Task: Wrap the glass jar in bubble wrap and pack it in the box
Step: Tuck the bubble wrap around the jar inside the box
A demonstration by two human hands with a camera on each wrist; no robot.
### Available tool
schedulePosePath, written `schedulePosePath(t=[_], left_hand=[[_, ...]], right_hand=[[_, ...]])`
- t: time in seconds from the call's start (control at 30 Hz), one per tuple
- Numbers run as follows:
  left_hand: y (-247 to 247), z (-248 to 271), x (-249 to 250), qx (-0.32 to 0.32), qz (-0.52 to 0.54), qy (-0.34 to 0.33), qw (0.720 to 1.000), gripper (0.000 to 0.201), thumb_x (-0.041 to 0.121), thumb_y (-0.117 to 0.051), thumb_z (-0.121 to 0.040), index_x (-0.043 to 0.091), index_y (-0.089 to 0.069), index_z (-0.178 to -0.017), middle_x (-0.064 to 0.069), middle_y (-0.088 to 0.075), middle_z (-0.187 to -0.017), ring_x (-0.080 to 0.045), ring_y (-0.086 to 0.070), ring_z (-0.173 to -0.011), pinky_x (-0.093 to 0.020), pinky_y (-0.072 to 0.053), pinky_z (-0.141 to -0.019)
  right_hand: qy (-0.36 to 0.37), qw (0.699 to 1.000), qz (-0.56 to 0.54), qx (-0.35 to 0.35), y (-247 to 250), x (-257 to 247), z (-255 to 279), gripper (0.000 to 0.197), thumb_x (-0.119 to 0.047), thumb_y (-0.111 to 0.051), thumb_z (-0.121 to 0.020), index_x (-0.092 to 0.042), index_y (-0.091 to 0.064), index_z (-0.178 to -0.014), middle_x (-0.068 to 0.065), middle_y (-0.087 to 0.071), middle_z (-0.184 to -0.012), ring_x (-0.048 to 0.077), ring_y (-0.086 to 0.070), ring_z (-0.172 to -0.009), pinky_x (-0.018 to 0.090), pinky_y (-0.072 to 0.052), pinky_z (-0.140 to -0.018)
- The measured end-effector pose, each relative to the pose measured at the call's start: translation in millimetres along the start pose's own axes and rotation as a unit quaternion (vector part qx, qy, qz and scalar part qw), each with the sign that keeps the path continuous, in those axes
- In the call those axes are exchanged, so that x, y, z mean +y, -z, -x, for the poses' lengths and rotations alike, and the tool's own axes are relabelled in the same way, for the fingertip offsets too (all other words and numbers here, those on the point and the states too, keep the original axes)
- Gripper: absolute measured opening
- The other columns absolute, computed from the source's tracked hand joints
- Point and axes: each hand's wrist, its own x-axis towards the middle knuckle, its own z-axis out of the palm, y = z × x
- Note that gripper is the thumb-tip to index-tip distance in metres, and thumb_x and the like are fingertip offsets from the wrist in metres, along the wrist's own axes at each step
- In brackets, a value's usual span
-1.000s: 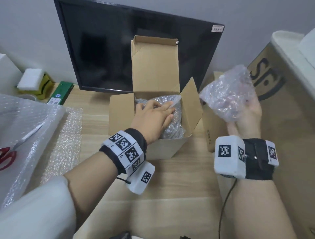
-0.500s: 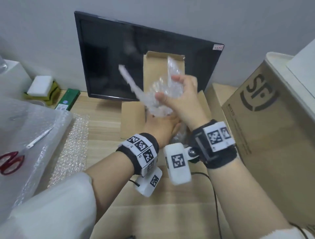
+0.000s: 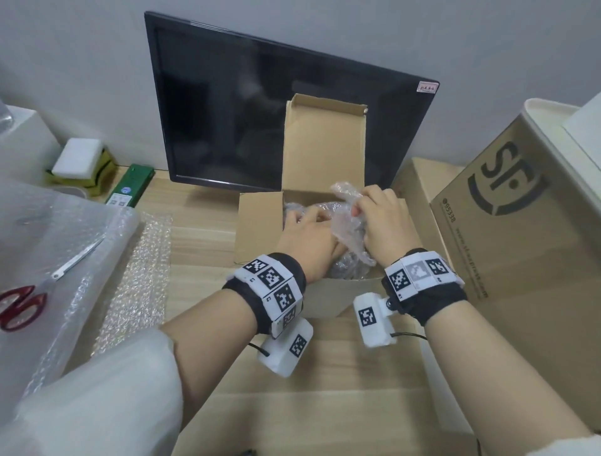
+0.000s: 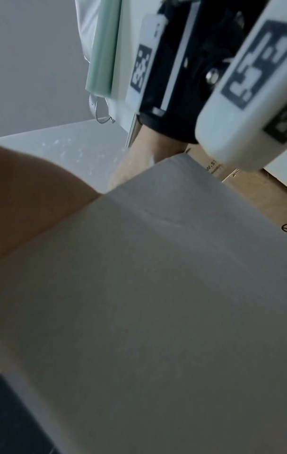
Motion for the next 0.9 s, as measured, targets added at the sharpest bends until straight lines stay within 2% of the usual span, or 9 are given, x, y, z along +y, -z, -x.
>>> schedulePosePath(t=[0.1, 0.2, 0.3, 0.37, 0.47, 0.57, 0.77, 0.83, 0.9], left_hand=[[0, 0, 1, -0.012, -0.003, 0.002, 1.0, 0.032, 0.034, -0.031, -0.097, 0.024, -0.051, -0.12, 0.004, -0.054, -0.126, -0.019, -0.028, -0.127, -0.041, -0.02, -0.098], [6, 4, 3, -0.024, -0.015, 0.003, 1.0, 0.034, 0.024, -0.038, -0.095, 0.022, -0.045, -0.129, 0.002, -0.043, -0.137, -0.017, -0.014, -0.123, -0.037, -0.02, -0.101], [15, 9, 7, -0.038, 0.012, 0.024, 0.999, 0.038, 0.018, -0.053, -0.09, 0.019, -0.047, -0.128, -0.001, -0.04, -0.138, -0.012, -0.009, -0.1, -0.03, -0.023, -0.102], [15, 8, 6, -0.035, 0.005, 0.02, 0.999, 0.039, 0.02, -0.055, -0.088, 0.019, -0.049, -0.126, 0.0, -0.043, -0.136, -0.013, -0.007, -0.104, -0.032, -0.022, -0.103], [5, 1, 0, -0.042, -0.02, 0.002, 0.999, 0.043, 0.015, -0.049, -0.087, 0.027, -0.046, -0.128, 0.009, -0.043, -0.137, -0.016, -0.019, -0.127, -0.039, -0.021, -0.1], [-1, -2, 0, -0.019, -0.028, -0.014, 0.999, 0.03, 0.029, -0.036, -0.097, 0.035, -0.05, -0.123, 0.018, -0.033, -0.146, -0.018, -0.032, -0.122, -0.042, -0.025, -0.092], [-12, -5, -5, 0.001, -0.023, -0.017, 1.0, 0.036, 0.037, -0.022, -0.099, 0.038, -0.048, -0.125, 0.023, -0.04, -0.14, -0.016, -0.034, -0.117, -0.041, -0.023, -0.089], [-13, -5, -5, 0.002, -0.023, -0.017, 1.0, 0.048, 0.042, -0.011, -0.096, 0.038, -0.049, -0.125, 0.024, -0.045, -0.135, -0.015, -0.033, -0.116, -0.037, -0.019, -0.086], [-15, -3, -4, 0.016, -0.02, -0.017, 1.0, 0.07, 0.047, 0.003, -0.082, 0.036, -0.055, -0.12, 0.021, -0.052, -0.127, -0.015, -0.036, -0.114, -0.035, -0.016, -0.082]], right_hand=[[-0.034, 0.998, -0.047, -0.016, 3, -1, 6, 0.025, -0.024, -0.041, -0.082, -0.018, -0.059, -0.098, -0.002, -0.059, -0.111, 0.02, -0.049, -0.109, 0.039, -0.022, -0.105], [-0.029, 0.996, -0.046, -0.075, 10, 0, 16, 0.061, -0.064, -0.026, -0.082, -0.023, -0.054, -0.118, -0.006, -0.055, -0.127, 0.012, -0.043, -0.124, 0.046, -0.008, -0.113], [0.005, 0.979, -0.022, -0.201, 14, 6, 24, 0.106, -0.086, -0.024, -0.061, -0.022, -0.02, -0.146, -0.003, -0.02, -0.155, 0.011, -0.011, -0.143, 0.049, -0.001, -0.115], [0.011, 0.976, -0.018, -0.216, 17, 7, 24, 0.105, -0.082, -0.039, -0.065, -0.024, -0.013, -0.147, -0.003, -0.015, -0.156, 0.011, -0.008, -0.144, 0.048, -0.006, -0.115], [-0.013, 0.988, -0.062, -0.143, 19, 10, 17, 0.063, -0.055, -0.053, -0.082, -0.022, -0.043, -0.136, -0.003, -0.041, -0.145, 0.017, -0.034, -0.134, 0.042, -0.022, -0.107], [-0.017, 0.992, -0.103, -0.069, 15, 19, 8, 0.023, -0.026, -0.061, -0.085, -0.014, -0.066, -0.104, 0.002, -0.062, -0.119, 0.025, -0.053, -0.113, 0.038, -0.041, -0.094], [-0.088, 0.978, -0.187, 0.038, 14, 10, -15, 0.041, 0.002, -0.049, -0.083, -0.018, -0.045, -0.118, 0.006, -0.055, -0.124, 0.03, -0.056, -0.105, 0.042, -0.045, -0.088], [-0.124, 0.967, -0.216, 0.06, 12, 11, -19, 0.038, 0.002, -0.049, -0.082, -0.014, -0.047, -0.117, 0.009, -0.057, -0.12, 0.031, -0.055, -0.105, 0.043, -0.045, -0.089], [-0.106, 0.973, -0.19, 0.073, 6, 8, -17, 0.028, 0.001, -0.052, -0.081, -0.008, -0.055, -0.108, 0.013, -0.061, -0.111, 0.032, -0.057, -0.101, 0.043, -0.046, -0.087]])
